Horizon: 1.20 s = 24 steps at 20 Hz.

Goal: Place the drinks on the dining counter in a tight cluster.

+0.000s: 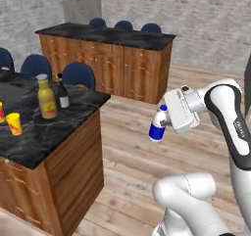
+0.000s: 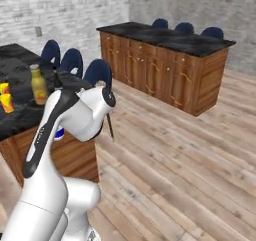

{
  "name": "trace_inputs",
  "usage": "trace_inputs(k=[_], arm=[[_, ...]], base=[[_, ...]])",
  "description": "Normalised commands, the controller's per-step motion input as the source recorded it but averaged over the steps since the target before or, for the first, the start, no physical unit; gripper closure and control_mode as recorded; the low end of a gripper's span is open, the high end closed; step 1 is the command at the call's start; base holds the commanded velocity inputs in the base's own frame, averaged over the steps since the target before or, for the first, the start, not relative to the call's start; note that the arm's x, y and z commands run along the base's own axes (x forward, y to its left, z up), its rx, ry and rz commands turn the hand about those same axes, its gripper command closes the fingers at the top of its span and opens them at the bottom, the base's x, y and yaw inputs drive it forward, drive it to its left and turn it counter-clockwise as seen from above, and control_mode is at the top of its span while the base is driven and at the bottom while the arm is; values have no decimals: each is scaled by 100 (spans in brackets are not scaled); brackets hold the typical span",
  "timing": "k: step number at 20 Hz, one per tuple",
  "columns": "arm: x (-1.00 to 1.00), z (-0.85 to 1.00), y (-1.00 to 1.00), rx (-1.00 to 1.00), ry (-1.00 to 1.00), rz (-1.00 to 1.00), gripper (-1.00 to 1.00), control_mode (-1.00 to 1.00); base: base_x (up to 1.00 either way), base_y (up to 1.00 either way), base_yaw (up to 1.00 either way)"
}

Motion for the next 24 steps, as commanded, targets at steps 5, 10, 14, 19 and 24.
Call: trace_inputs(k=[5, 10, 14, 19, 24], arm=[[0, 0, 0, 0, 0, 0, 100, 100], [0, 0, 0, 0, 0, 0, 100, 100], [0, 0, 0, 0, 0, 0, 100, 100], [0, 0, 0, 0, 0, 0, 100, 100], [0, 0, 0, 0, 0, 0, 100, 100]], base=[[100, -67, 68], [96, -94, 59], [96, -100, 55], [93, -97, 53], [96, -24, 15]])
